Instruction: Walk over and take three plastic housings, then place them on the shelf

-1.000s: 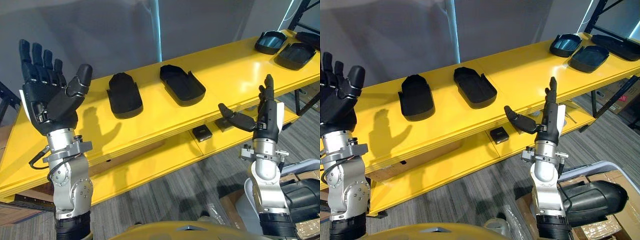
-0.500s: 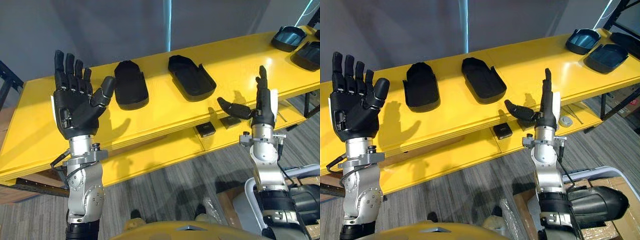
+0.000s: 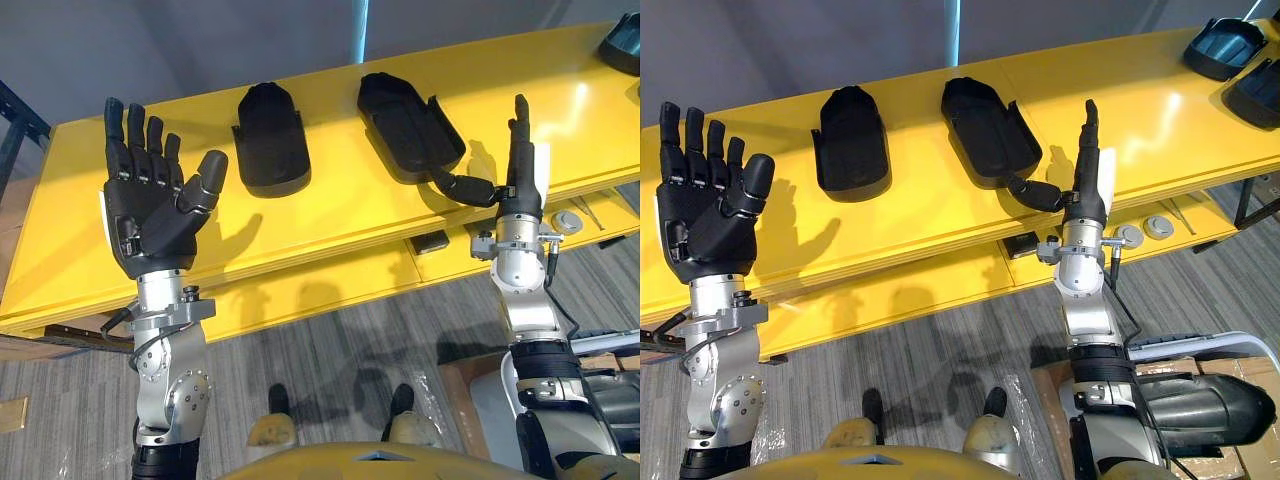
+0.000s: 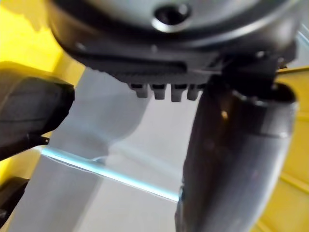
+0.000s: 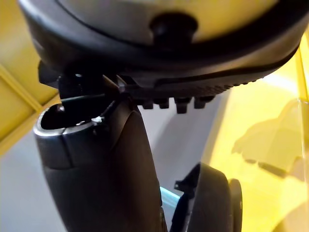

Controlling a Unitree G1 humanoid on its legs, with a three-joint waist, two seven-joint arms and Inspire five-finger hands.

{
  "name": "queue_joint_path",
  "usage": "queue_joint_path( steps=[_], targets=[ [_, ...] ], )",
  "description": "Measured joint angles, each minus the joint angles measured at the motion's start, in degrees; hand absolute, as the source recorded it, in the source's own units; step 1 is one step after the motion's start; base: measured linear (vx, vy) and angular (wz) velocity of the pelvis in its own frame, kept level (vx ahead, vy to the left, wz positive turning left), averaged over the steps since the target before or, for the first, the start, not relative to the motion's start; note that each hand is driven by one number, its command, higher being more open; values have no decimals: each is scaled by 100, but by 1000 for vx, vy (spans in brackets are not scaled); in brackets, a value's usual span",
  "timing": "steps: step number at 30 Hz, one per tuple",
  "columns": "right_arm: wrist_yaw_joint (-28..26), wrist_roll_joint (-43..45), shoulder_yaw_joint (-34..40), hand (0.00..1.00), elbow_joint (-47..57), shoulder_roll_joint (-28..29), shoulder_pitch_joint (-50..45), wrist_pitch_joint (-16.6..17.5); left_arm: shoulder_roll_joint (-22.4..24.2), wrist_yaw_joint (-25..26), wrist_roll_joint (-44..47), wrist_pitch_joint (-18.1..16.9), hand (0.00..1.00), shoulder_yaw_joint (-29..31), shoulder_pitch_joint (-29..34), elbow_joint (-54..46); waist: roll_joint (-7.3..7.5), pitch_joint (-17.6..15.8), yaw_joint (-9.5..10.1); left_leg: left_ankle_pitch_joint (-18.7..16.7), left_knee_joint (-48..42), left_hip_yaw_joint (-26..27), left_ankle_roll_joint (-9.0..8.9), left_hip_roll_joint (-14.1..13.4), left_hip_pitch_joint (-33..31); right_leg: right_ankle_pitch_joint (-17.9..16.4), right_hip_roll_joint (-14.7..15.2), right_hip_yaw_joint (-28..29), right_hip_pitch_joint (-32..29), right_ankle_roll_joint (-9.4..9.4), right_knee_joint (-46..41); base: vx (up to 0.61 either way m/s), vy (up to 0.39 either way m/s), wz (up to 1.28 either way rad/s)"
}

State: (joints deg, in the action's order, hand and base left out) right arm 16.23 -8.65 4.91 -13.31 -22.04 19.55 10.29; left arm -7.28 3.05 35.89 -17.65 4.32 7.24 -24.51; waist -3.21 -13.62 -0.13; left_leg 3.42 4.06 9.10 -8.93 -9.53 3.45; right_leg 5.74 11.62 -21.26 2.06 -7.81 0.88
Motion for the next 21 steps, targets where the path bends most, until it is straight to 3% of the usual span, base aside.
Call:
queue_joint_path(
  steps=[11,21],
  targets=[
    [-341,-15,-217,100,0,-13,-12,-111,1,-2,15,7,100,1,8,0,7,-107,-3,7,-5,-29,15,-1,114,-79,34,-31,84,17,-150,-17,1,1],
    [-319,-12,-222,100,-78,-12,-24,-130,2,0,8,22,100,2,13,0,23,-147,7,43,2,-43,19,-6,118,-92,35,-44,76,23,-182,-4,-1,0]
  ],
)
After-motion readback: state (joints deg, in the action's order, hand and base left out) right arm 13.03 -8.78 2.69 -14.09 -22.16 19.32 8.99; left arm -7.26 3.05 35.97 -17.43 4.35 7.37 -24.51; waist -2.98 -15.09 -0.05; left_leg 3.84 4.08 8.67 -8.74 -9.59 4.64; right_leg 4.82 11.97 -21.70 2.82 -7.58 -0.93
